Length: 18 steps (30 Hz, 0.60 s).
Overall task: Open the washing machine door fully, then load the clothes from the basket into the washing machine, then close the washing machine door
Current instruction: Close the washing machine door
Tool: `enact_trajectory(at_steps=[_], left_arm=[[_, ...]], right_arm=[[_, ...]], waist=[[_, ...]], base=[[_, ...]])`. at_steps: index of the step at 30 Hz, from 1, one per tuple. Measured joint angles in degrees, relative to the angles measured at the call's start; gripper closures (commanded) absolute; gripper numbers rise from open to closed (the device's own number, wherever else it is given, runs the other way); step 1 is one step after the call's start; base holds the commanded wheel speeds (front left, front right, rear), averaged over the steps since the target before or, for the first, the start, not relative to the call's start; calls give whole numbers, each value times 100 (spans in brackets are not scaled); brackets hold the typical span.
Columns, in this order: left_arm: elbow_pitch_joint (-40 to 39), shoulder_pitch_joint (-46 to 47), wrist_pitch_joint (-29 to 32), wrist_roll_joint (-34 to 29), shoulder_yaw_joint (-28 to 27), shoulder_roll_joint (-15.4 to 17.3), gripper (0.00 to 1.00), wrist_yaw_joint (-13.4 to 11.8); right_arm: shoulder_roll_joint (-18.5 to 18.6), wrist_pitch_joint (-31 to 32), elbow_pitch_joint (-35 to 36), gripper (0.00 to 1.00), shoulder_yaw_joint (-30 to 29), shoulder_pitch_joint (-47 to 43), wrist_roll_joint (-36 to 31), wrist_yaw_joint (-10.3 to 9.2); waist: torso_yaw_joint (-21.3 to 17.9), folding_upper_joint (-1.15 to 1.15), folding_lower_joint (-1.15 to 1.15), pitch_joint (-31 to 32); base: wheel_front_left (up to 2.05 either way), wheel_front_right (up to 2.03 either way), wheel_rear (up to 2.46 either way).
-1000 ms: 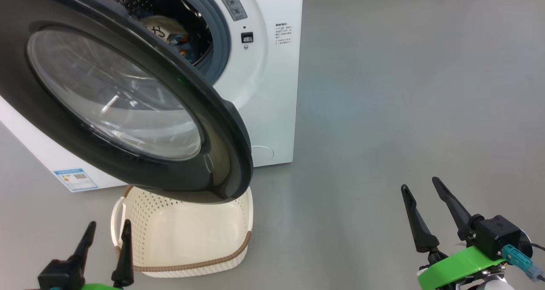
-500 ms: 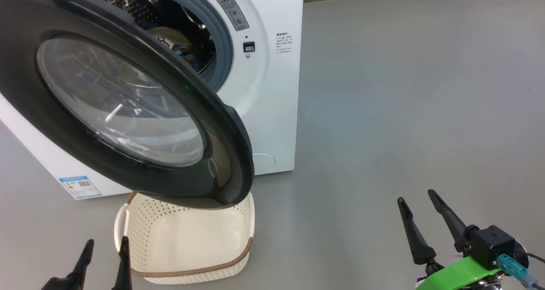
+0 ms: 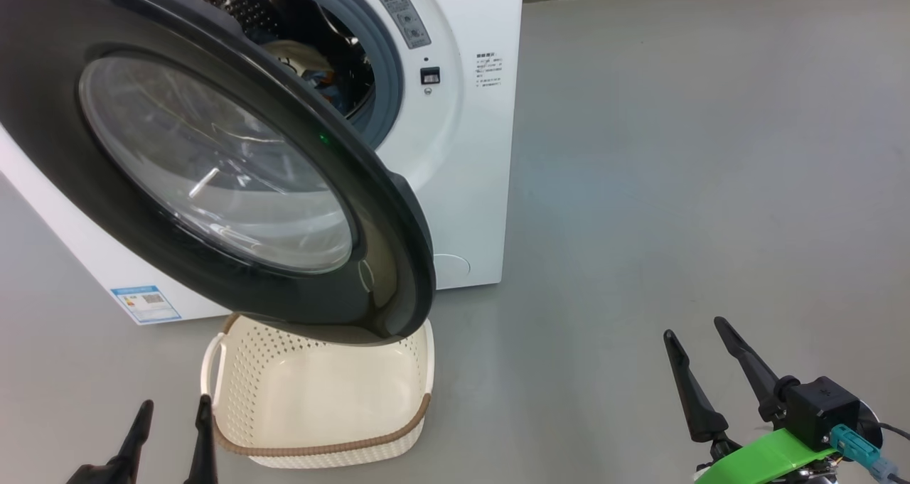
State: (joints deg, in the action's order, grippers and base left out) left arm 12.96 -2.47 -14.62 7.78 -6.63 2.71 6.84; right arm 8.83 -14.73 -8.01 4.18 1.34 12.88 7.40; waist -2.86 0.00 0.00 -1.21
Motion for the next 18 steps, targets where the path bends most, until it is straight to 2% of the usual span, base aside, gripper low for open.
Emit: enact_trajectory(at_steps=[14,15,16,17,18], left_arm=[[-22,1,0,-43,-100,-29,0,26],[-22,1,0,-43,-103,-34,0,34],[-23,1,0,-44,-104,-36,0,49],[-23,1,0,-44,-105,-37,0,49],[-23,1,0,-43,-107,-37,0,49]], right_arm=[[12,0,-1,0,42,1,0,0],[15,0,-2,18,46,1,0,0],[15,0,-2,64,49,1,0,0],[19,0,-2,100,55,1,0,0],[21,0,-2,100,63,1,1,0]], waist=[[5,0,0,-11],[5,0,0,-17],[5,0,0,-25],[5,0,0,-34],[5,0,0,-41]], base=[[0,0,0],[0,0,0],[0,0,0],[0,0,0],[0,0,0]])
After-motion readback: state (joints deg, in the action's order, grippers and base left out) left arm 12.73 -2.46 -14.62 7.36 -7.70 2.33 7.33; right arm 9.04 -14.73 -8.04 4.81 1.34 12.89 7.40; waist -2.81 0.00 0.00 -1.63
